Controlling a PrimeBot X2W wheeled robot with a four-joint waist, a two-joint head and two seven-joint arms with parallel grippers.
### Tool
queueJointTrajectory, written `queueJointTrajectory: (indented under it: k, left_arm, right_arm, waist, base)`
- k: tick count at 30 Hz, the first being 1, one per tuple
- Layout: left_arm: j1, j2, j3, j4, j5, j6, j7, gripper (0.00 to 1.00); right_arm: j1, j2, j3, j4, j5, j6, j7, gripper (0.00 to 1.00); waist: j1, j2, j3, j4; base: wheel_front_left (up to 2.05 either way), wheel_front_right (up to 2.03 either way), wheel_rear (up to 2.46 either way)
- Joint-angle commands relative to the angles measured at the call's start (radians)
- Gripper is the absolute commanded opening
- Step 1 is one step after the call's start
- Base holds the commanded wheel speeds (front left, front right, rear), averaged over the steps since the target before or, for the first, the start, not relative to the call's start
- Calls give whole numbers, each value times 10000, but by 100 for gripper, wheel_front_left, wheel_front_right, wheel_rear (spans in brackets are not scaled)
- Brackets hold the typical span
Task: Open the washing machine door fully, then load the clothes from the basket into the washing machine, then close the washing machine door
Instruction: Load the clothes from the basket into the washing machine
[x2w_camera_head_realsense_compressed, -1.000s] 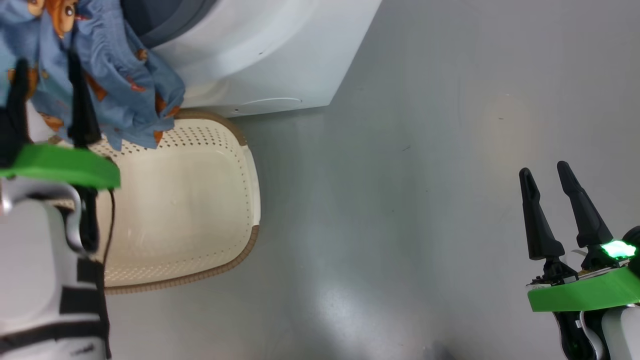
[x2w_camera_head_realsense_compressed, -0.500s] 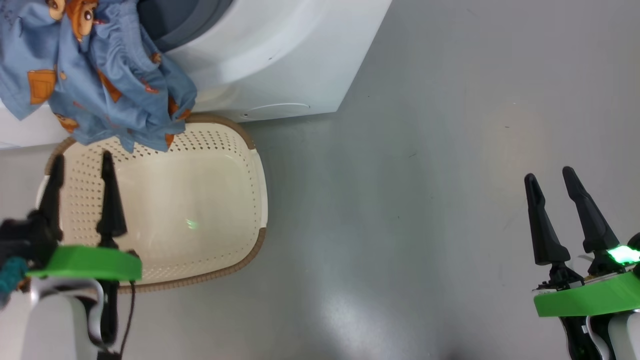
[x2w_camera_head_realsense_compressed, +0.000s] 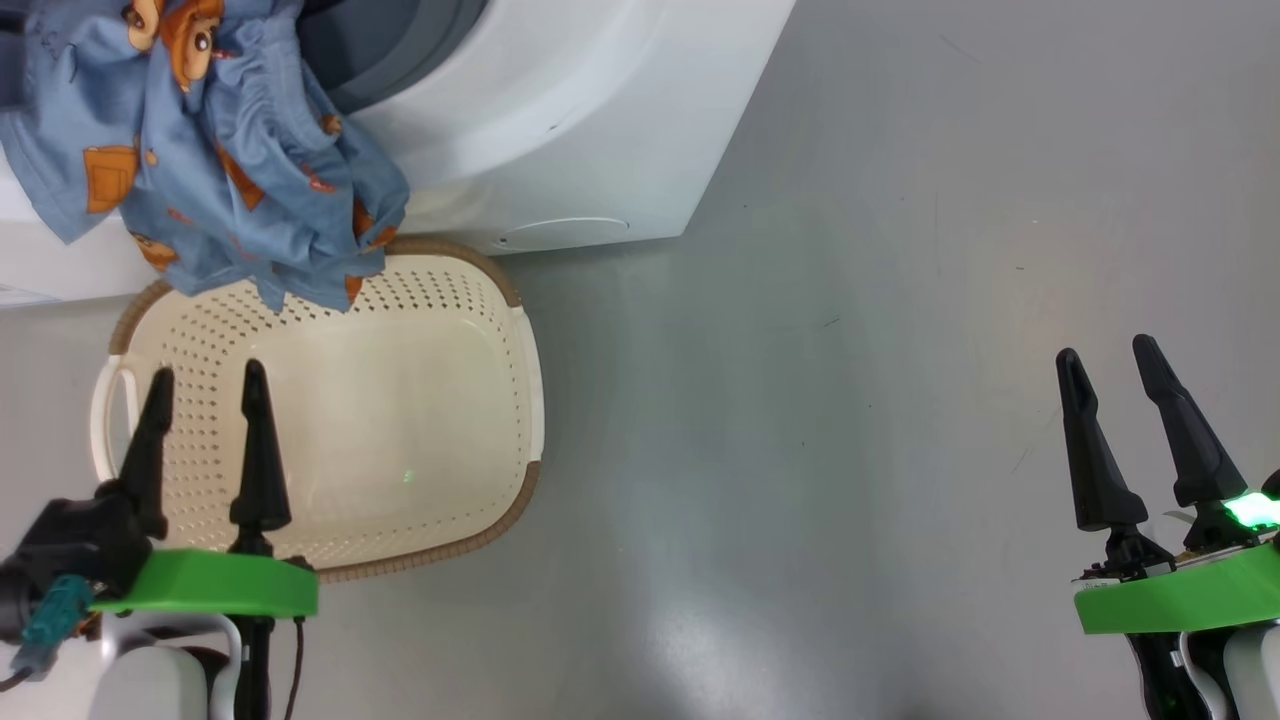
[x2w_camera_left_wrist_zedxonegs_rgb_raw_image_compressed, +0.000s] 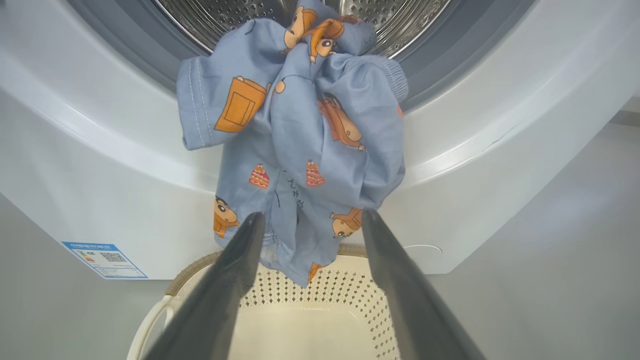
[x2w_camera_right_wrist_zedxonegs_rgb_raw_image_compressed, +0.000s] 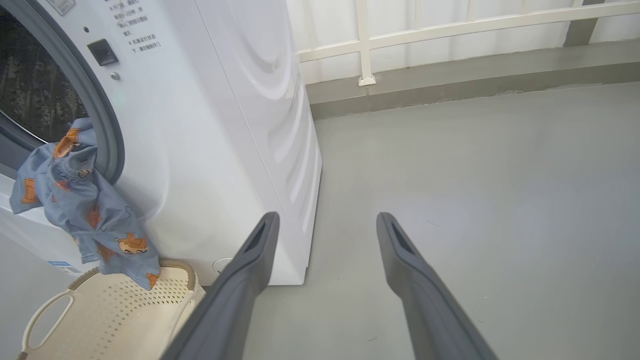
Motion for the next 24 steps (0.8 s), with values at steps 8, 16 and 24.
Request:
queueJointTrajectory:
  k: [8,16,24]
  left_arm:
    - [-925,171,323,1433,-219,-210,-24,100]
    - [-2515,256,585,3518,215,-530,-24,100]
    - [-4014,637,903,5339,560,-646,-24,100]
  right_arm:
    - [162,-183,226,-296,-113,62,-48,100]
    - [-110,-195,287,-377,-86,62,-48,100]
    - [-227,-190,457,-339,-67,62,-48,100]
  waist:
    - [1,0,247,60]
    - [1,0,659,-23]
    - [1,0,900,-298]
  base:
    - [0,0,0]
    - [0,0,0]
    - [0,0,0]
